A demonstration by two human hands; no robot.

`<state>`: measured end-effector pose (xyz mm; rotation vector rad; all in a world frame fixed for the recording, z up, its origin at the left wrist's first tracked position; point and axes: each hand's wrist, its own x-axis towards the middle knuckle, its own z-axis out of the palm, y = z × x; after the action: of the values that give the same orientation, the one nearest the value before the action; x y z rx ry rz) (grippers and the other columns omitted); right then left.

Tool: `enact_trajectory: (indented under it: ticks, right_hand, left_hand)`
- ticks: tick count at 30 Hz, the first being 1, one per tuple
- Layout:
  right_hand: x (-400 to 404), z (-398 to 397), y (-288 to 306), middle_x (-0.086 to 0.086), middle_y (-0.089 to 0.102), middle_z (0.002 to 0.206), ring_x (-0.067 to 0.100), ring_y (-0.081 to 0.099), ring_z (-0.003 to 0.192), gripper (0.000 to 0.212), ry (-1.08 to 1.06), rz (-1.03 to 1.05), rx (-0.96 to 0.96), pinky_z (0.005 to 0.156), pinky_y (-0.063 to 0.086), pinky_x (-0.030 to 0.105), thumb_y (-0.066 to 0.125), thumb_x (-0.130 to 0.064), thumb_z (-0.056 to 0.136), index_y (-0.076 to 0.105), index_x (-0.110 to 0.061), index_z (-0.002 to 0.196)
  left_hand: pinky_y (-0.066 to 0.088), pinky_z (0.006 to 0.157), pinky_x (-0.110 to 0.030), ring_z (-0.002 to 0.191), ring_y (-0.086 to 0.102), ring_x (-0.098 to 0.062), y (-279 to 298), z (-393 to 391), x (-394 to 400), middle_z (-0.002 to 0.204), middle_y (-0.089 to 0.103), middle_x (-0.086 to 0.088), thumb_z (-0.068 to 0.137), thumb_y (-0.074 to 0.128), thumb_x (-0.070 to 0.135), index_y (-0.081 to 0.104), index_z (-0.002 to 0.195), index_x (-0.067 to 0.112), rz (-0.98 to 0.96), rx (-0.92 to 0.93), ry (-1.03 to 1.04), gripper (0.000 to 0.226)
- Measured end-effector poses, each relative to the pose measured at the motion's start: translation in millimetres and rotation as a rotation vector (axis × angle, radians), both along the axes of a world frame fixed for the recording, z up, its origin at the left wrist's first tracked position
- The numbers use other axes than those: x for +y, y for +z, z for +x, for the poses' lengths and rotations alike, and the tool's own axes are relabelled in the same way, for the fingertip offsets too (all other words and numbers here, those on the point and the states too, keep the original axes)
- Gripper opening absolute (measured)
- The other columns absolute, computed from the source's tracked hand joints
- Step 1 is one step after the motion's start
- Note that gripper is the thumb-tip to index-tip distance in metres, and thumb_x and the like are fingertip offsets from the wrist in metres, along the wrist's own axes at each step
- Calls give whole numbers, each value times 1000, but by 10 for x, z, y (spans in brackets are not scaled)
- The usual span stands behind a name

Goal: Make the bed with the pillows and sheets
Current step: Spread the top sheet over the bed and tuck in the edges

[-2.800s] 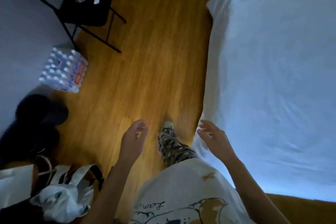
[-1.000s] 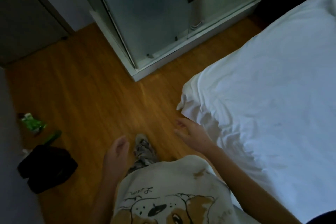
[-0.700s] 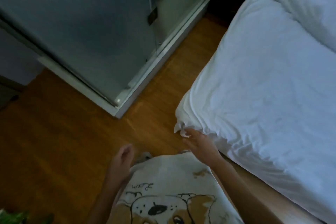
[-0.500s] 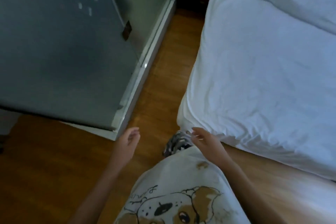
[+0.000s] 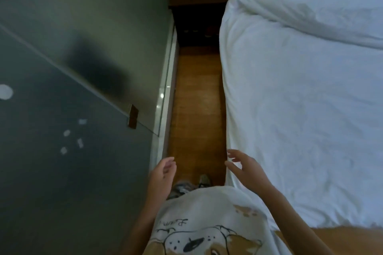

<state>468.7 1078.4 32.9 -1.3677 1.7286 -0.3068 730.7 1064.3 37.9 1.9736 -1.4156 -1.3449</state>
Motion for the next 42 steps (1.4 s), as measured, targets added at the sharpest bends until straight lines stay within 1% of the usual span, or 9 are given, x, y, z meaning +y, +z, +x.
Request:
enact_trajectory:
  ticks: [3,11,15,19,21,25,29,37,42]
  right_hand:
    - [-711,12,128,-9,59,128,7,57,112,46,-26,-23,10,91,45,21,51,-44,95,45,-29,138]
    - [-2445,-231,-69,-10,58,129,7,56,113,45,-225,59,63,95,45,23,49,-45,96,45,-30,138]
    - [-3356,-364,-56,-10,61,124,5,57,109,41,-404,77,77,90,44,20,53,-41,95,50,-28,134]
    - [-4210,-535,29,-12,60,123,4,57,107,39,-545,66,44,90,44,20,54,-41,94,51,-30,132]
    - [-4540,-644,21,-13,61,121,4,58,106,42,-608,65,34,89,46,21,53,-46,92,51,-31,131]
    - [-5225,-1018,-104,-20,61,108,-1,59,98,71,-795,54,-13,79,42,14,38,-85,73,52,-36,123]
    - [-6089,-1650,-528,-10,66,112,4,61,95,34,-916,92,-50,83,47,22,59,-33,93,58,-24,125]
    - [-8234,-3281,-1167,-7,63,122,9,59,108,38,-758,131,-30,87,42,22,53,-36,96,53,-25,133]
    - [-9300,-4162,-1848,-2,53,136,17,45,128,44,-721,87,124,99,39,33,50,-35,97,46,-22,139]
  left_hand:
    - [44,79,-13,101,55,3,17,-109,-819,111,60,13,99,51,28,56,123,27,3,-17,-72,24]
    - [48,89,-23,106,58,-5,-240,-589,-3367,112,62,10,99,50,30,57,121,28,-39,16,-313,22]
    - [44,82,-17,106,57,-7,-221,-950,-4767,111,61,9,100,50,30,58,124,22,-45,16,-392,26]
    - [49,87,-24,102,56,-5,-20,-1456,-6044,110,59,12,101,47,32,57,125,24,-138,-65,-559,28]
    - [49,84,-23,101,55,-4,26,-1724,-6558,111,57,14,101,46,33,55,128,25,-196,-145,-708,30]
    - [43,78,-16,102,51,-1,-52,-2333,-7455,113,55,14,101,45,32,53,131,24,-191,-182,-877,31]
    - [47,82,-20,104,54,-4,-328,-2982,-8318,118,60,11,101,46,33,54,129,25,-148,-258,-1009,30]
    - [46,87,-24,106,55,-4,-838,-4324,-9859,117,59,15,99,48,34,55,128,28,25,-386,-1217,30]
    - [44,97,-33,121,51,-18,-1691,-5370,-10922,133,54,0,99,49,30,53,134,18,-94,-383,-1339,37]
